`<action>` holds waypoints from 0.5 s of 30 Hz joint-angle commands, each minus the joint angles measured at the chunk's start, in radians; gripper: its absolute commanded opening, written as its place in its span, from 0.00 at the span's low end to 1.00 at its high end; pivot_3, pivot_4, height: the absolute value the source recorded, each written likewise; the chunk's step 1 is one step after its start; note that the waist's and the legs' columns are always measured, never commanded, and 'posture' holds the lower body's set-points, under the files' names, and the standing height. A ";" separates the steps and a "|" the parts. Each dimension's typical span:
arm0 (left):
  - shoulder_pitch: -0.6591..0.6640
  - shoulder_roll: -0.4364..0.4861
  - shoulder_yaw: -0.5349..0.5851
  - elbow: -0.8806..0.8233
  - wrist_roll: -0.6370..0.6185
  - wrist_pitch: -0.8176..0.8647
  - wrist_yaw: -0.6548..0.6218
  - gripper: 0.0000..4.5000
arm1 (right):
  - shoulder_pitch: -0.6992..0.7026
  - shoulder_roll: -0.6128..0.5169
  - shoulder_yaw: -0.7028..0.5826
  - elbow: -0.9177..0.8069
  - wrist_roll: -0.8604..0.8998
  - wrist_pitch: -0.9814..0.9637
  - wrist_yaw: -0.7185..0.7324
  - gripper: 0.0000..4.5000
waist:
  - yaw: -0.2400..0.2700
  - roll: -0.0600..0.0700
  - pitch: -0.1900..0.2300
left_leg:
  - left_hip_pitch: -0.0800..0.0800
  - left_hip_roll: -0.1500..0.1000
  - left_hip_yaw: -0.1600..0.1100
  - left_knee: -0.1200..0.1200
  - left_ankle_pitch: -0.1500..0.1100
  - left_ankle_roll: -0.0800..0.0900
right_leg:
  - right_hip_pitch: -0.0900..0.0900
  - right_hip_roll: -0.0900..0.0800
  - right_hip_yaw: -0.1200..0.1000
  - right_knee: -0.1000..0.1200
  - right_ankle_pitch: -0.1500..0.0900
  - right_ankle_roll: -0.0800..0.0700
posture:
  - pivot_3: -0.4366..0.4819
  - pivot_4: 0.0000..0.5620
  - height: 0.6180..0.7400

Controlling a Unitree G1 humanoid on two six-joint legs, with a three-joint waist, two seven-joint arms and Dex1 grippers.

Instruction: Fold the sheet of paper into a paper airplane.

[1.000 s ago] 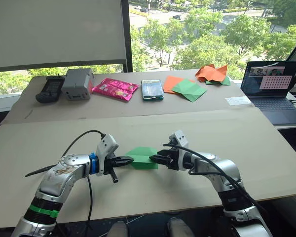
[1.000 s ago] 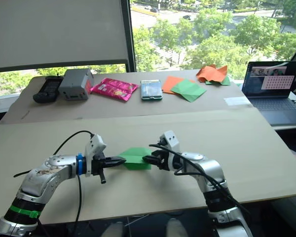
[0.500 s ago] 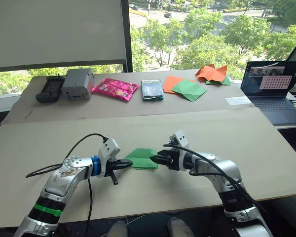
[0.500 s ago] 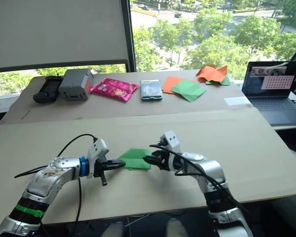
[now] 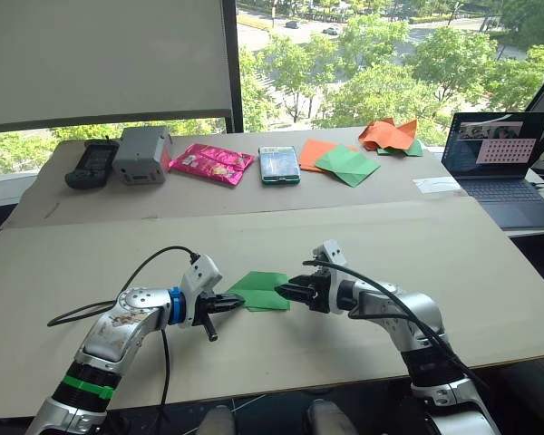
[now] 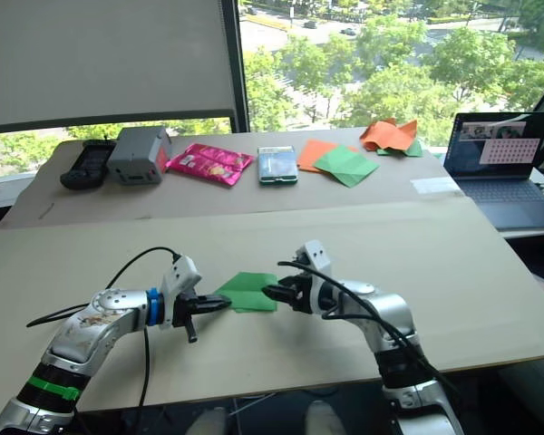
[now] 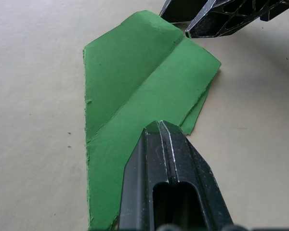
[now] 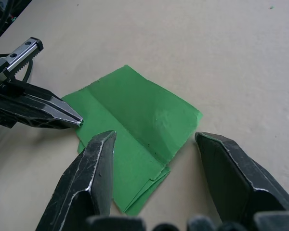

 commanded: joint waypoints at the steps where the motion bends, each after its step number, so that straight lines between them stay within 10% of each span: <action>1: -0.001 0.003 0.009 -0.030 0.004 -0.024 -0.003 0.00 | -0.025 0.023 -0.022 0.019 0.023 -0.003 0.001 0.65 | 0.000 0.000 0.000 | 0.000 0.000 0.000 0.000 0.000 0.000 | 0.000 0.000 0.000 0.000 0.000 0.000 | 0.48 0.27 0.84; 11: 0.006 0.004 0.009 -0.039 0.004 -0.021 -0.001 0.00 | -0.038 0.039 -0.033 0.058 0.019 -0.029 0.006 0.01 | -0.001 0.000 0.000 | 0.000 0.000 0.000 0.000 0.000 0.000 | 0.000 0.000 0.000 0.000 0.000 0.000 | 0.48 0.27 0.84; 15: 0.008 0.005 0.009 -0.043 0.004 -0.019 -0.001 0.00 | -0.035 0.038 -0.030 0.047 0.019 -0.040 0.014 0.01 | 0.001 0.000 0.000 | 0.000 0.000 0.000 0.000 0.000 -0.001 | 0.000 0.000 0.000 0.000 0.000 0.000 | 0.48 0.27 0.84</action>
